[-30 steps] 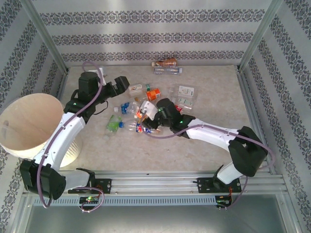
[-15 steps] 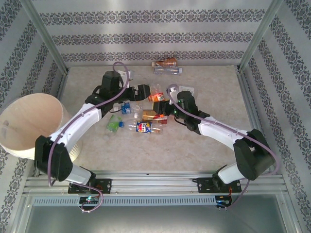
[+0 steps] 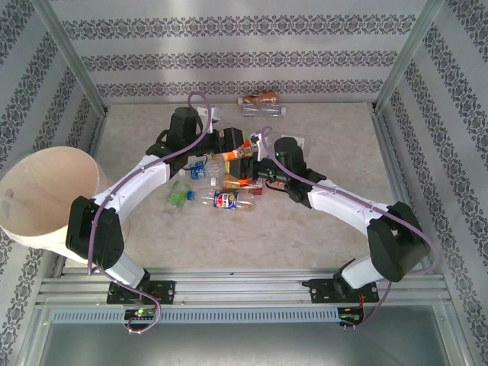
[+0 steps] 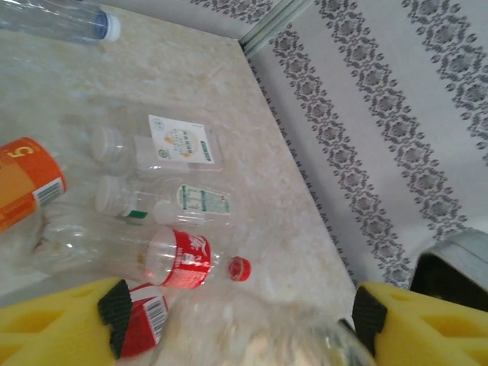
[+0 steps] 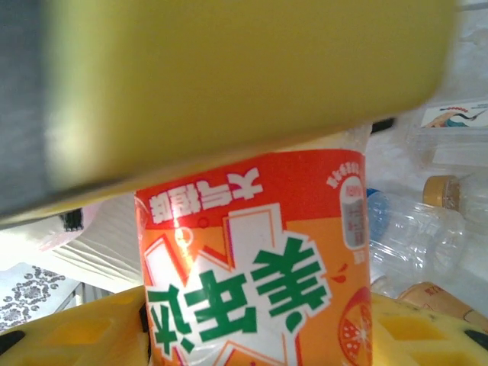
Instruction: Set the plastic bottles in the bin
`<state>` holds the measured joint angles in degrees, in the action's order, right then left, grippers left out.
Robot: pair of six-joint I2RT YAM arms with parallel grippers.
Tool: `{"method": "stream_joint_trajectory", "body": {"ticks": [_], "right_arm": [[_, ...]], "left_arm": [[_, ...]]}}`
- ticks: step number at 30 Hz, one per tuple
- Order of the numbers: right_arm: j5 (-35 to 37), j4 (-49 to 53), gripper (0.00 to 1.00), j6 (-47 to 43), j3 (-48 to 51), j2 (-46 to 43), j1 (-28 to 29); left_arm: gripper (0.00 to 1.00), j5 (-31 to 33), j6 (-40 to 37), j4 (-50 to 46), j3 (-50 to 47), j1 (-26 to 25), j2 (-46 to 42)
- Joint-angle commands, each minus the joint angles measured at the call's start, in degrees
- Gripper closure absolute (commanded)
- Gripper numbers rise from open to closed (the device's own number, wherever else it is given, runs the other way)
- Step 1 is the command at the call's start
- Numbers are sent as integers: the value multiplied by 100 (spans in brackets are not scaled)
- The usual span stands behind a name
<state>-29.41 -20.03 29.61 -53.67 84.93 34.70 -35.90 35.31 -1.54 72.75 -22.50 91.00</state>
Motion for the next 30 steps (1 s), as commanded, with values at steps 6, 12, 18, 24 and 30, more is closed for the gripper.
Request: {"method": "stream_joint_trajectory", "body": {"ticks": [6,12,18,24,30], "right_arm": [[32,-378,37,-292,-435,138,34],[-11,-288,10,-477,-512,120,-68],[502,-159,2,-858,-315,-311,-137],[1896,-36,2,-826,73,-693,-323],[2381,35,2,-265,242,-715,-724]], "left_arm": [[43,-593,147,473,95,-27,-91],[48,304,-296,-231,217,39,-409],[51,2753,-1166,-2161,1027,140,-663],[51,5080,-2140,-3243,1741,155,-1239],[51,7379,-3168,-3787,2223,192,-1776]]}}
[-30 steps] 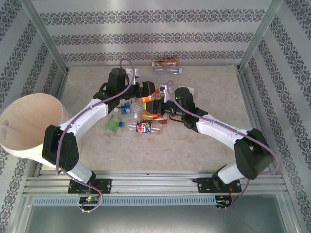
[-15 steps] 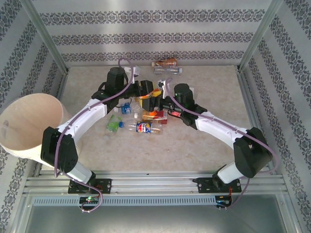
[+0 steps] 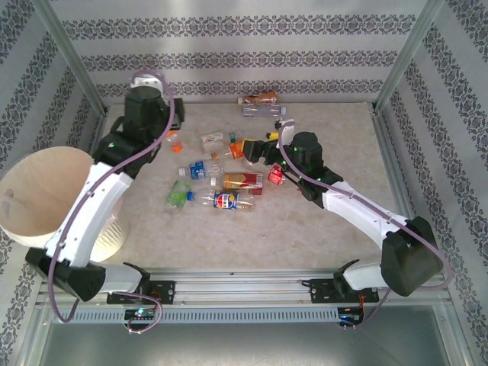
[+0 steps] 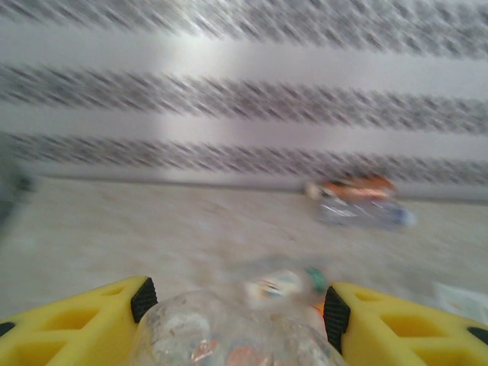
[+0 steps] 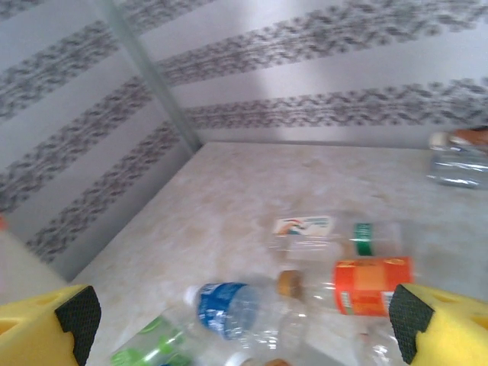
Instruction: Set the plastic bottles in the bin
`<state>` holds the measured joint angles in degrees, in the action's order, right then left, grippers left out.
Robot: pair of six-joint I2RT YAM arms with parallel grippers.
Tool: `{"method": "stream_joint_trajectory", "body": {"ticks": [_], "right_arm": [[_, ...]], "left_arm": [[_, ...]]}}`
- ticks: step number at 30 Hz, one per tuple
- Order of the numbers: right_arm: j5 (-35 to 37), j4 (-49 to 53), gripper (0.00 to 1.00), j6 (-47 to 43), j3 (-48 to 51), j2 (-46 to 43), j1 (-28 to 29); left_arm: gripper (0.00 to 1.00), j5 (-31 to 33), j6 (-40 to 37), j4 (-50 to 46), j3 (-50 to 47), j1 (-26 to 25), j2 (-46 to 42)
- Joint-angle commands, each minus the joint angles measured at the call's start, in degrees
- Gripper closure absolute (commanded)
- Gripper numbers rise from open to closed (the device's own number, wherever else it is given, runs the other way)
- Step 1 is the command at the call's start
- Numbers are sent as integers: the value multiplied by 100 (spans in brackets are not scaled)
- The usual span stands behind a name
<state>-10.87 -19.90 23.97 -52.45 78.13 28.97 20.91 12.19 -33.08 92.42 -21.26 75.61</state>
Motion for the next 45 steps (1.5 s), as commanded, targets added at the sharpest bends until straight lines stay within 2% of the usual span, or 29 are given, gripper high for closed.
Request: {"method": "stream_joint_trajectory", "body": {"ticks": [1,4,7,17,22,25,30,34,39,45], "right_arm": [[545,21,2,391,128,-26,-207],[571,21,2,640,122,53,-353],[480,38,2,793,57,161,-459],[-9,279,2,971,-317,518,-588],[-107,280,2,1042,-331,581,-603],[-106,337,2,994,-313,526,-612],[-48,428,2,889,-289,465,-621],[-46,466,2,891,-284,457,-621],[-52,488,2,892,-279,460,-621],[-21,501,2,882,-203,457,-620]], "left_arm": [[51,1978,-985,-682,314,89,-291],[51,3333,-1121,-1113,692,336,-337],[51,3776,-964,-1733,998,977,-415],[54,2932,-532,-2054,116,3527,-891],[56,1689,-298,-2153,-455,4934,-750],[55,1633,-269,-2246,-674,5437,-573],[53,1984,-187,-2083,-1142,5773,-494],[51,1228,242,-2178,-1227,6353,-372],[45,1255,573,-2255,-1301,6529,-293],[25,1281,643,-2288,-1245,6529,-417]]}}
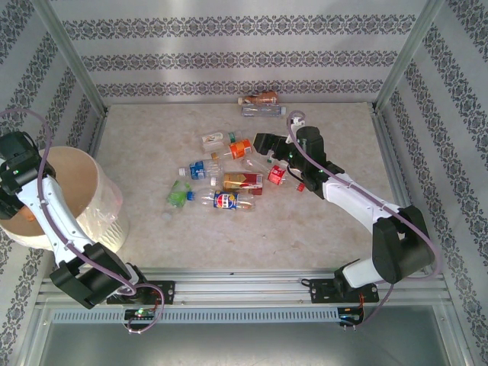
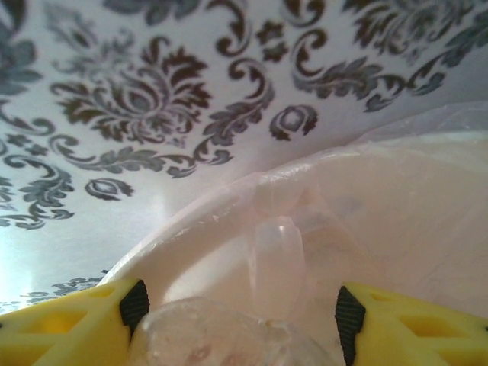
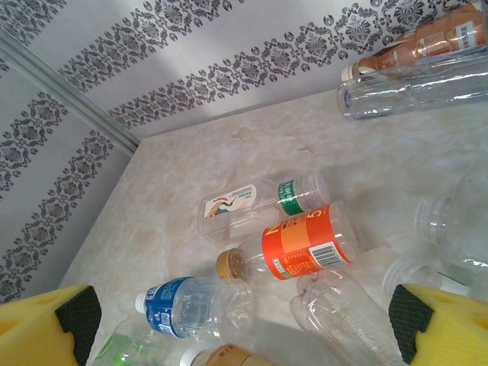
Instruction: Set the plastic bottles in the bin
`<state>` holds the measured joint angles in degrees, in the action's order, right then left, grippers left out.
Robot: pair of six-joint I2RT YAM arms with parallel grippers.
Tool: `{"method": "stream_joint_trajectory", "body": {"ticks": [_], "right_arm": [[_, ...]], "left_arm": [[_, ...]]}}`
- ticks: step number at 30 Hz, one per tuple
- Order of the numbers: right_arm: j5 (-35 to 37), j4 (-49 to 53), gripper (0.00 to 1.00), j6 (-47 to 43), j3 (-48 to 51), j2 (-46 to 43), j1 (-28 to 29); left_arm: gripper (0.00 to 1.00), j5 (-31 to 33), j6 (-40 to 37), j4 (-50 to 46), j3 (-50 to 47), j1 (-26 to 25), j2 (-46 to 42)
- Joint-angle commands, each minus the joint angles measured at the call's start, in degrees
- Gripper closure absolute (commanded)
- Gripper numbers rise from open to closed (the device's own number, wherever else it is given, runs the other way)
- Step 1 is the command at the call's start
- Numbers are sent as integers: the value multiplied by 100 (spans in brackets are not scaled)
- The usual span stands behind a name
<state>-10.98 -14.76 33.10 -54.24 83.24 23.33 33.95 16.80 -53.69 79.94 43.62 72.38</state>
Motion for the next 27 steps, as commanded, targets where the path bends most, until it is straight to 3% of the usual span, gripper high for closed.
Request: {"method": "stream_joint_trajectory", "body": {"ticks": [1,10,14,19,24,27], "right_arm": [[-1,-9,2,-23,-10,-57,-57],[246,300,2,74,175,-164,-130],[479,685,2,487,269,-210,-329],[708,1515,2,1219,192,-187,-685],[660,2352,2,2341,143,-179,-982],[715,2587,2,3075,299,-253,-1020]], "left_arm": [[22,-50,179,-226,19,42,-140],[12,-1164,348,-221,205,-231,-580],[7,-2172,768,223,-29,-934,-1083],[3,-2331,1248,601,-134,-1968,-1469],[0,-3589,1721,1467,-482,-2571,-1746],[0,-4765,1974,2290,-799,-2821,-1739]]}}
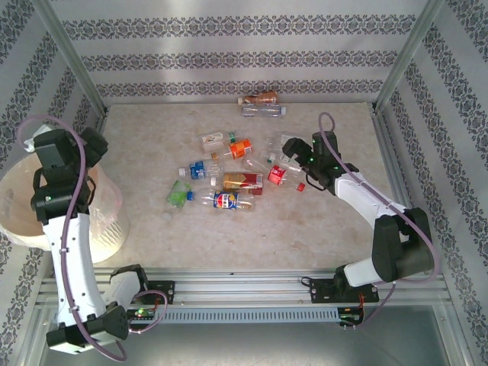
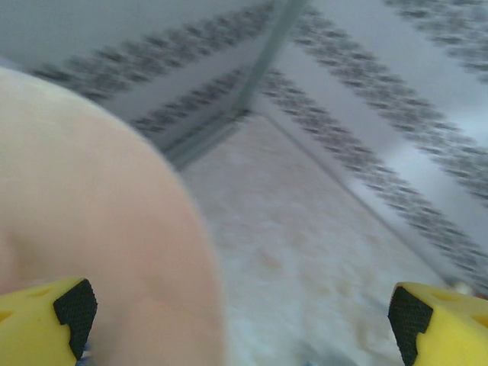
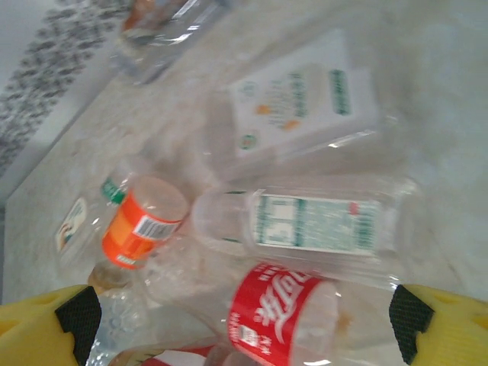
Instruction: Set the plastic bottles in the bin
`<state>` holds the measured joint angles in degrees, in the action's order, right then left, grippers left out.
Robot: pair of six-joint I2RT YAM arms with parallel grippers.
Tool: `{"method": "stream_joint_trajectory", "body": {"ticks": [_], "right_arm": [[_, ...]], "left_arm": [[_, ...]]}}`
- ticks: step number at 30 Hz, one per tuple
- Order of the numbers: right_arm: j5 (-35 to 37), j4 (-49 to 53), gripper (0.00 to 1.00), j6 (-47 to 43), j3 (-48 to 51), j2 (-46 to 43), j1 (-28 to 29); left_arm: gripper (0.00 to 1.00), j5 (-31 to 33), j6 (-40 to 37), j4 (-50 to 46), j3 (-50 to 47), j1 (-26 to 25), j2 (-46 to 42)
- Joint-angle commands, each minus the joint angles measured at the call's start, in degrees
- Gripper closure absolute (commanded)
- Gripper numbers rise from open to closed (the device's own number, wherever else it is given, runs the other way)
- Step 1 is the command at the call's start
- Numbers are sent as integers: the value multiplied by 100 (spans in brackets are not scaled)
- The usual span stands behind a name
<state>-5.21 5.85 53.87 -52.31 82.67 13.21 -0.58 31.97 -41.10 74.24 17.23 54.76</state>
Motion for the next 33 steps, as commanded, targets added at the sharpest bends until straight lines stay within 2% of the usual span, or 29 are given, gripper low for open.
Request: {"method": "stream_joint_trajectory", "body": {"ticks": [1,4,7,9,11,14,16,18,20,23,28,30,33], "right_arm": [[175,578,2,1240,185,-239,-22],[372,457,2,1483,348,-339,-90],[345,536,4,828,121,-207,-273],[21,520,4,-18,-134,-6,-423],[-442,544,2,-1290,-499,275,-496],[-828,1164,2,-3020,-1257,752,-467],[-783,1504,5,-3954,-1612,1020,-408],[-399,1823,12,-5233,-1885,1294,-254],[-90,2039,14,-6351,-2055,1518,-150],[-519,2319,13,-7414,-2294,1849,-220],[-503,3050,18,-7983,-3059,2631,-256],[-546,3270,23,-8019,-3363,2911,-249],[-498,3443,25,-8015,-3676,3184,-241]], "left_arm": [[0,-1682,553,1310,-325,-291,72],[0,-2357,668,1923,-445,-734,304],[0,-2603,614,2248,-459,-1307,537],[0,-2749,568,2450,-522,-1625,677],[0,-2859,484,2556,-579,-1878,818],[0,-2867,399,2562,-675,-2039,1001],[0,-2765,405,2547,-733,-2048,1052],[0,-2629,398,2529,-764,-2048,1081],[0,-2565,352,2499,-755,-2048,1096],[0,-2435,269,2399,-693,-2049,1107],[0,-2375,299,2326,-689,-2044,1127],[0,-2330,318,2300,-689,-2049,1129],[0,-2234,332,2289,-689,-2049,1125]]}}
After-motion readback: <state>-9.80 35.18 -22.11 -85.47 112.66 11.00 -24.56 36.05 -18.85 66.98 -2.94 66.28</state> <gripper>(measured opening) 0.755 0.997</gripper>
